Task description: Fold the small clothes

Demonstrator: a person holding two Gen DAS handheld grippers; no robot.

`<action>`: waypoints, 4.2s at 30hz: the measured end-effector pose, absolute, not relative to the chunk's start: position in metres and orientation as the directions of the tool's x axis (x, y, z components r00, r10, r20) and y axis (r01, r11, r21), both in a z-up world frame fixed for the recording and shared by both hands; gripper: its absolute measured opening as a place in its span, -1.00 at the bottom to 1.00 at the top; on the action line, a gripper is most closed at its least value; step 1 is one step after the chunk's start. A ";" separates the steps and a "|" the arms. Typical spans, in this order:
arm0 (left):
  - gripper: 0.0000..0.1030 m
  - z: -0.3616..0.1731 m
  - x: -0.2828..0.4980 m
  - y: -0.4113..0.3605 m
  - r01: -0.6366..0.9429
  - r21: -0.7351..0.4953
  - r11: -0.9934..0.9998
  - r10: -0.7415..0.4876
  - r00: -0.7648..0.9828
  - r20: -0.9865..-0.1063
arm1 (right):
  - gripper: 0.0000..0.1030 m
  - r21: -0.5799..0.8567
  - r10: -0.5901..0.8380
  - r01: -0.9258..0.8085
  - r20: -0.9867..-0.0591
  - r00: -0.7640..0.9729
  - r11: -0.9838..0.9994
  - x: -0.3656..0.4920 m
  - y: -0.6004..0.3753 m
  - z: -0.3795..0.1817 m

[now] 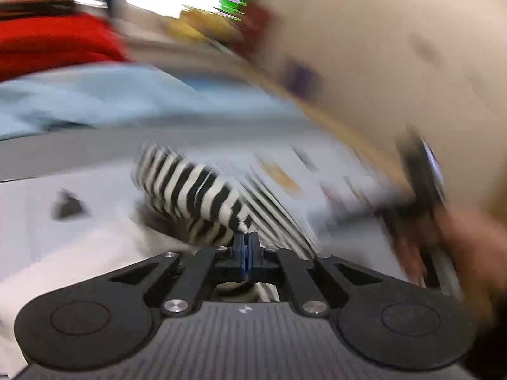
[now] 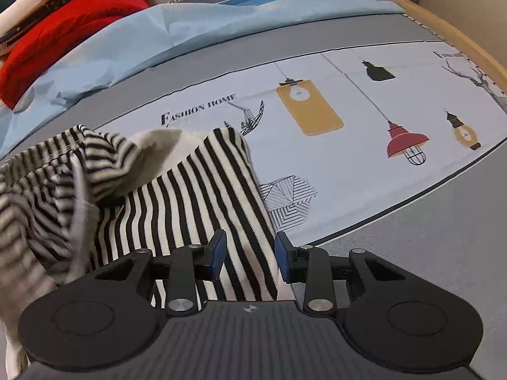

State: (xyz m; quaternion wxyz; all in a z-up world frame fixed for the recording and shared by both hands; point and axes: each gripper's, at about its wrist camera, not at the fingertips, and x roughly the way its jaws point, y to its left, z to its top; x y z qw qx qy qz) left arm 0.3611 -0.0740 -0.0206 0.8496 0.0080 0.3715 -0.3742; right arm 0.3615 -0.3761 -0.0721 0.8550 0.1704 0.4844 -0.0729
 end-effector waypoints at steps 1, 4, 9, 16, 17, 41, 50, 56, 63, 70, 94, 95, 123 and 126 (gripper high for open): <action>-0.97 -0.027 0.357 -0.081 0.667 -0.246 0.704 -0.608 0.387 -0.693 | -0.32 0.220 0.034 0.298 -0.852 0.523 0.929 0.361 -0.377 -0.071; -0.86 -0.054 0.354 -0.085 0.658 -0.222 0.720 -0.503 0.273 -0.820 | -0.32 0.227 0.025 0.317 -0.845 0.534 0.921 0.361 -0.379 -0.070; -0.33 -0.040 0.376 -0.051 0.470 -0.358 0.807 -0.551 0.381 -0.742 | -0.32 0.250 0.048 0.304 -0.837 0.545 0.919 0.362 -0.372 -0.068; 0.01 -0.071 0.410 -0.009 0.014 -0.506 0.862 -0.474 0.375 -0.797 | -0.32 0.400 0.211 0.200 -0.772 0.599 0.894 0.365 -0.355 -0.060; 0.00 -0.079 0.410 -0.008 -0.023 -0.501 0.865 -0.462 0.353 -0.814 | -0.32 0.428 0.243 0.180 -0.758 0.605 0.885 0.366 -0.350 -0.059; -0.98 -0.045 0.406 0.025 -0.093 -0.261 0.961 -0.157 0.593 -0.790 | -0.93 0.543 0.655 -0.367 -0.605 0.453 0.755 0.341 -0.260 -0.037; -0.95 -0.052 0.408 0.036 -0.175 -0.296 0.939 -0.155 0.553 -0.819 | -0.90 0.473 0.680 -0.596 -0.712 0.175 0.649 0.312 -0.240 -0.047; -0.25 -0.061 0.400 0.048 -0.248 -0.373 0.894 -0.224 0.472 -0.852 | -0.23 0.542 0.603 -0.270 -0.659 0.451 0.795 0.341 -0.283 -0.039; -0.19 -0.080 0.385 0.040 -0.304 -0.431 0.850 -0.316 0.361 -0.877 | -0.04 0.621 0.490 0.081 -0.685 0.538 0.779 0.360 -0.310 -0.066; -0.19 -0.098 0.371 0.030 -0.392 -0.392 0.833 -0.299 0.278 -0.913 | -0.04 0.665 0.489 0.162 -0.672 0.557 0.729 0.374 -0.306 -0.079; -0.95 -0.018 0.376 0.075 -0.153 -0.671 0.726 -0.275 0.829 -0.487 | -0.97 0.971 0.572 -0.104 -0.040 0.819 0.216 0.336 -0.390 -0.043; -0.95 -0.018 0.375 0.075 -0.144 -0.680 0.719 -0.293 0.825 -0.484 | -0.97 0.970 0.573 -0.063 -0.085 0.815 0.233 0.336 -0.393 -0.048; -0.93 -0.093 0.371 0.050 -0.445 -0.506 0.739 -0.342 0.399 -0.851 | -0.63 0.599 0.466 0.255 -0.774 0.429 0.759 0.351 -0.339 -0.092; -0.93 -0.053 0.375 0.042 -0.257 -0.553 0.793 -0.320 0.598 -0.735 | -0.94 0.621 0.430 0.205 -0.708 0.560 0.757 0.349 -0.338 -0.071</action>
